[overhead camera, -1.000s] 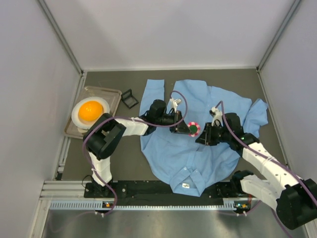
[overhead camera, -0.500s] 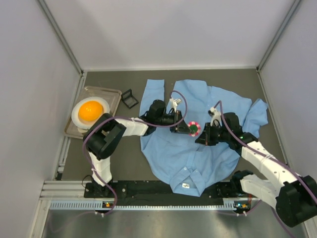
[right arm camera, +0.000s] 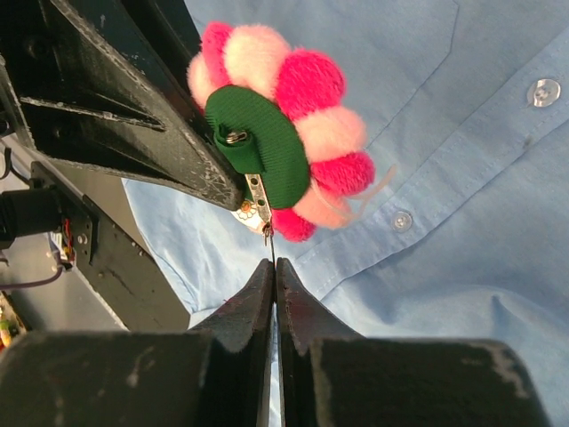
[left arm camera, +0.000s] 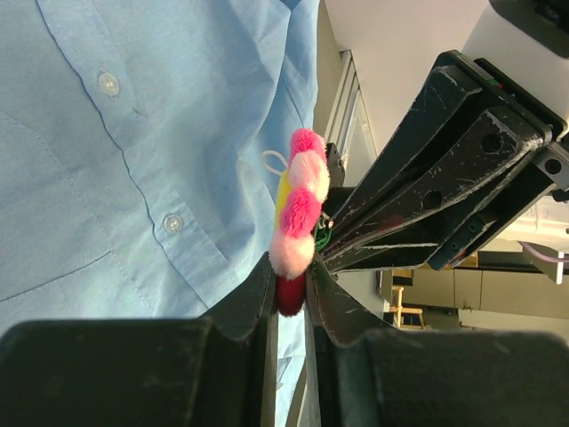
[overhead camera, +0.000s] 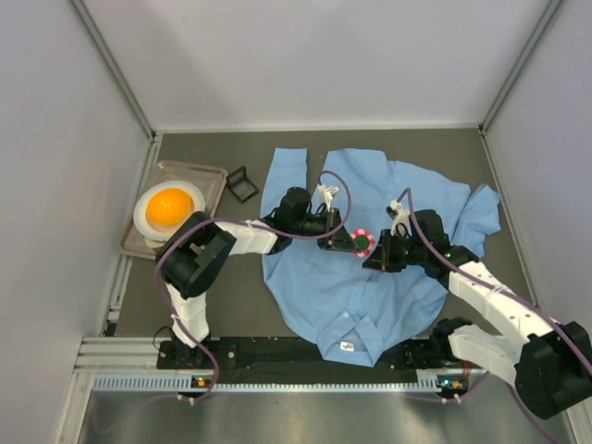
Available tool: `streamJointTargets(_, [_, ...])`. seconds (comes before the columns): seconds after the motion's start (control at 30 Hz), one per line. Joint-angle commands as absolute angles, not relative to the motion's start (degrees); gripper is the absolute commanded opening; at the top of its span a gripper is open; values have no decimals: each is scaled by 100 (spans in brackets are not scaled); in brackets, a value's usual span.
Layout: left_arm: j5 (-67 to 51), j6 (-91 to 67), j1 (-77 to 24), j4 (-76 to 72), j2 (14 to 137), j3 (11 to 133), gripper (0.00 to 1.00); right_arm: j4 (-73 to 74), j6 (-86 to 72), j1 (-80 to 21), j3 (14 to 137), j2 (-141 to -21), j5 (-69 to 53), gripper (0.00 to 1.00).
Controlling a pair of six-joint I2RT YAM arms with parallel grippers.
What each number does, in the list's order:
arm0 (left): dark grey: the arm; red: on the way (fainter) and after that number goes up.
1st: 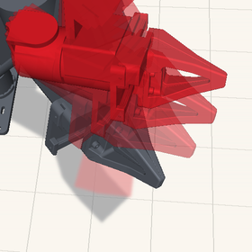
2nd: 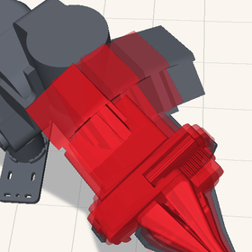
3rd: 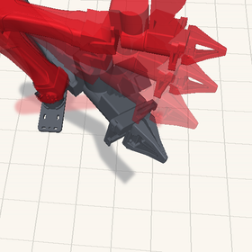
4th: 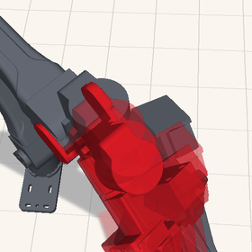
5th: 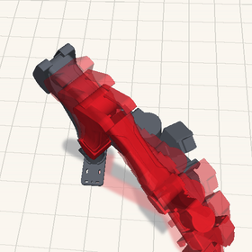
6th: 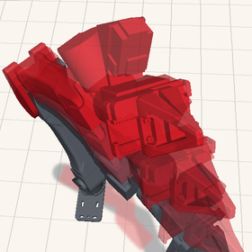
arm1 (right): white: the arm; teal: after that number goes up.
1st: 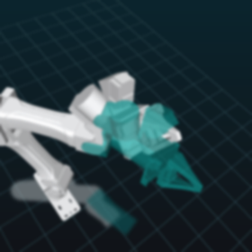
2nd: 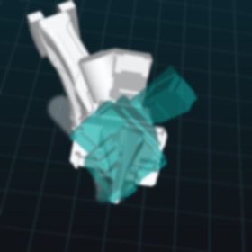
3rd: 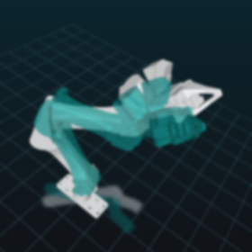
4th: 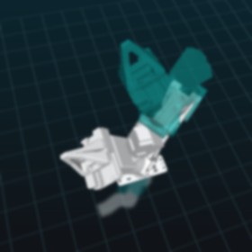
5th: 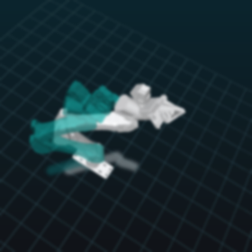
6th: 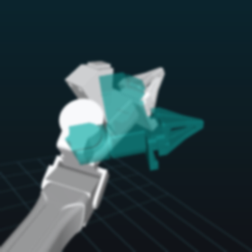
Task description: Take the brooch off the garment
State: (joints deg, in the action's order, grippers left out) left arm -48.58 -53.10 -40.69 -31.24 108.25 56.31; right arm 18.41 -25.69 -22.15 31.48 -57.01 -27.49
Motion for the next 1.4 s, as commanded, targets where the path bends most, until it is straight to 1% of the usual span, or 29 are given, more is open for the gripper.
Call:
streamJointTargets(0.0, [-4966,-5080,-4131,-3155,10635,5704,0,1564,-2610,-2373,3428,-5774,-2690,0])
streamJointTargets(0.2, [-4834,-4711,-4192,-2638,10600,5827,0,1547,-2672,-2382,3542,-5818,-2654,0])
streamJointTargets(0.53, [-4860,-4763,-4192,-2716,10591,5854,0,1529,-2681,-2391,3586,-5924,-2803,0])
streamJointTargets(0.6, [-4895,-4843,-4184,-2768,10573,5854,0,1555,-2716,-2391,3551,-5836,-2821,6])
streamJointTargets(0.63, [-4904,-4869,-4184,-2812,10565,5854,0,1564,-2725,-2391,3533,-5810,-2813,14])
streamJointTargets(0.7, [-4974,-4957,-4175,-2900,10582,5845,0,1608,-2786,-2391,3516,-5714,-2856,25])
streamJointTargets(0.73, [-5001,-5001,-4157,-2987,10599,5845,0,1652,-2812,-2391,3498,-5661,-2883,33])
streamJointTargets(0.8, [-5071,-5115,-4131,-3093,10635,5792,0,1714,-2865,-2391,3489,-5442,-2970,39])
streamJointTargets(0.83, [-5141,-5159,-4105,-3198,10652,5766,0,1844,-2891,-2391,3481,-5319,-2979,43])
streamJointTargets(0.9, [-5220,-5299,-4078,-3383,10652,5678,0,1925,-2944,-2391,3481,-5064,-2997,49])
streamJointTargets(0.93, [-5325,-5352,-4069,-3453,10661,5669,0,1942,-2962,-2382,3480,-5019,-3006,53])
streamJointTargets(1.2, [-5722,-6450,-4069,-4902,10837,5441,0,1995,-3093,-2391,3358,-4957,-3041,57])
streamJointTargets(1.37, [-5748,-6574,-4061,-4957,10907,5432,0,1995,-3199,-2382,3191,-4624,-3120,58])
